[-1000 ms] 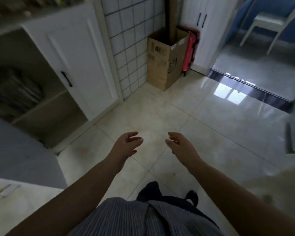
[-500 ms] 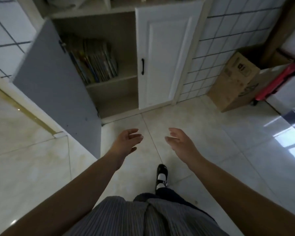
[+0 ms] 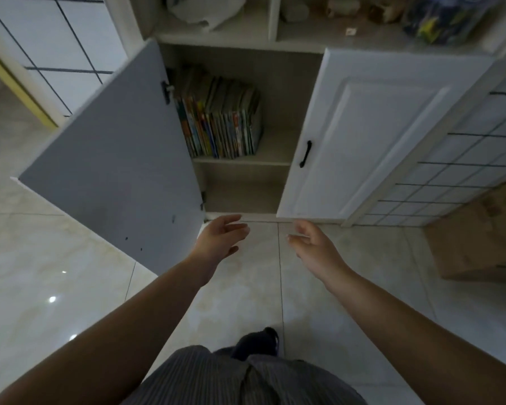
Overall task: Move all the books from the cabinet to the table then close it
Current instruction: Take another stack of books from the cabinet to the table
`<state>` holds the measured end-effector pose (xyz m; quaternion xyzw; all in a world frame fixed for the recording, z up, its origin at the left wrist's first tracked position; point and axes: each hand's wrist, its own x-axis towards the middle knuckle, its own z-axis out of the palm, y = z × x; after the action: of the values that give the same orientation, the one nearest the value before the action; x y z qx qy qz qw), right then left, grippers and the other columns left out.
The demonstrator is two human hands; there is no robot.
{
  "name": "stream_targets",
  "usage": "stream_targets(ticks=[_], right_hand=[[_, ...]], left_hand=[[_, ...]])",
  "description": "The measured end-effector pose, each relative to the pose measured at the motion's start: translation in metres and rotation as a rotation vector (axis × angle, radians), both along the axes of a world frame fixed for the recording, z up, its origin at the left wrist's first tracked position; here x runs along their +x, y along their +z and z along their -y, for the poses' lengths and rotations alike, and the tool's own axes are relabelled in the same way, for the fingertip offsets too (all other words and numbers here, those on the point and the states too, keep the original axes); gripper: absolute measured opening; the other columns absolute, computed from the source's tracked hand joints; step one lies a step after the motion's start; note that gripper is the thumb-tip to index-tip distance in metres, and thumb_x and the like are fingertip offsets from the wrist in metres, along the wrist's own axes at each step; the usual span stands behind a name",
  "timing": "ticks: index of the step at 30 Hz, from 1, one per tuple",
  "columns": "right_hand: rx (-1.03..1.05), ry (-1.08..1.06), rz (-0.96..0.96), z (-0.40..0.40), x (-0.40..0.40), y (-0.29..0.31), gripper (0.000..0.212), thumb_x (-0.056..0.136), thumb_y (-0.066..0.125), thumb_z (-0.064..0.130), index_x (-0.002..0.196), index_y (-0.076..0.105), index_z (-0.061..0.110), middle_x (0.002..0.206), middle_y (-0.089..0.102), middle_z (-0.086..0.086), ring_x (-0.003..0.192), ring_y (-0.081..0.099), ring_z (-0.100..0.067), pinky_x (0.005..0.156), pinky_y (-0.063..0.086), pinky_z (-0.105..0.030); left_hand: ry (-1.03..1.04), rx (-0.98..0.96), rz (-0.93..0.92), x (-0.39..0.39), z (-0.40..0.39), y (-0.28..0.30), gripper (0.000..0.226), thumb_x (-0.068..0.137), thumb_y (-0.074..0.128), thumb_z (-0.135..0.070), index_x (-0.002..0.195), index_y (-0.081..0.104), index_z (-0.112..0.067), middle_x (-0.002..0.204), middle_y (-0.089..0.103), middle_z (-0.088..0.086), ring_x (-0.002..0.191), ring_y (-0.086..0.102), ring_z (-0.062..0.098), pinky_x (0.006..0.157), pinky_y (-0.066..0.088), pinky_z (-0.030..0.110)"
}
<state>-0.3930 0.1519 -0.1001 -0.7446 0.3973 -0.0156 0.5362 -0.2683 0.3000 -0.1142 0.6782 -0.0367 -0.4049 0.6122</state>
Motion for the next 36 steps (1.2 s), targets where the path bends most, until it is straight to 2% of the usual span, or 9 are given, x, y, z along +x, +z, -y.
stream_targets(ticks=[4,8,14,21,26,29,31,33,36], right_hand=[[-0.006,0.069,-0.003,0.036,0.04,0.0,0.045,0.092,0.054,0.026,0.136,0.044,0.02,0.143,0.044,-0.002,0.122,0.05,-0.017,0.097,0.042,-0.031],[-0.026,0.113,-0.025,0.068,0.081,-0.004,0.044,0.092,0.055,0.029,0.134,0.045,0.024,0.141,0.045,-0.002,0.12,0.049,-0.015,0.093,0.043,-0.029],[-0.054,0.148,-0.086,0.109,0.148,-0.007,0.047,0.092,0.055,0.029,0.137,0.042,0.022,0.143,0.044,-0.003,0.126,0.047,-0.018,0.101,0.041,-0.033],[-0.052,0.173,-0.109,0.156,0.236,-0.017,0.05,0.092,0.056,0.031,0.139,0.04,0.022,0.142,0.045,-0.002,0.126,0.047,-0.016,0.089,0.039,-0.025],[-0.077,0.237,-0.1,0.187,0.294,-0.038,0.052,0.092,0.056,0.033,0.139,0.037,0.024,0.141,0.044,-0.004,0.118,0.05,-0.014,0.086,0.037,-0.024],[-0.035,0.241,-0.108,0.206,0.328,-0.055,0.055,0.092,0.055,0.033,0.141,0.034,0.024,0.143,0.041,-0.004,0.126,0.046,-0.017,0.086,0.036,-0.025],[0.007,0.232,-0.099,0.215,0.346,-0.064,0.057,0.092,0.056,0.031,0.143,0.032,0.022,0.144,0.041,-0.005,0.127,0.045,-0.02,0.086,0.037,-0.026],[0.019,0.242,-0.102,0.23,0.371,-0.078,0.058,0.091,0.057,0.03,0.143,0.032,0.02,0.143,0.042,-0.006,0.128,0.044,-0.021,0.089,0.04,-0.029],[0.013,0.253,-0.108,0.237,0.384,-0.087,0.056,0.09,0.059,0.031,0.141,0.036,0.021,0.14,0.044,-0.006,0.126,0.047,-0.023,0.099,0.042,-0.035]], left_hand=[[0.028,-0.001,-0.007,0.028,0.029,0.003,0.039,0.087,0.064,-0.012,0.124,0.052,-0.015,0.105,0.065,-0.003,0.111,0.06,0.022,0.102,0.044,0.041],[0.037,0.015,-0.006,0.064,0.055,-0.001,0.032,0.086,0.065,-0.01,0.115,0.054,-0.02,0.108,0.065,0.0,0.112,0.06,0.023,0.102,0.044,0.043],[0.027,0.022,-0.007,0.134,0.097,-0.016,0.031,0.086,0.065,-0.01,0.111,0.054,-0.025,0.103,0.066,-0.005,0.11,0.06,0.022,0.098,0.046,0.04],[-0.019,0.067,0.136,0.219,0.149,-0.024,0.04,0.085,0.068,-0.017,0.121,0.053,-0.021,0.102,0.061,-0.006,0.09,0.059,0.008,0.077,0.045,0.02],[-0.034,0.118,0.24,0.267,0.19,-0.036,0.051,0.086,0.066,-0.014,0.133,0.047,-0.016,0.117,0.057,0.002,0.108,0.056,0.018,0.079,0.043,0.015],[-0.071,0.18,0.433,0.29,0.211,-0.047,0.056,0.084,0.068,-0.01,0.136,0.046,-0.011,0.124,0.053,0.005,0.116,0.049,0.015,0.092,0.038,0.016],[-0.125,0.289,0.737,0.302,0.22,-0.054,0.054,0.081,0.071,-0.011,0.132,0.052,-0.009,0.119,0.055,0.005,0.111,0.051,0.015,0.09,0.039,0.019],[-0.156,0.397,0.974,0.323,0.231,-0.072,0.051,0.074,0.073,-0.014,0.122,0.059,-0.006,0.114,0.061,0.014,0.108,0.057,0.03,0.087,0.044,0.03],[-0.26,0.516,1.103,0.335,0.234,-0.085,0.061,0.065,0.069,-0.027,0.121,0.06,-0.002,0.119,0.062,0.021,0.113,0.056,0.04,0.094,0.046,0.041]])
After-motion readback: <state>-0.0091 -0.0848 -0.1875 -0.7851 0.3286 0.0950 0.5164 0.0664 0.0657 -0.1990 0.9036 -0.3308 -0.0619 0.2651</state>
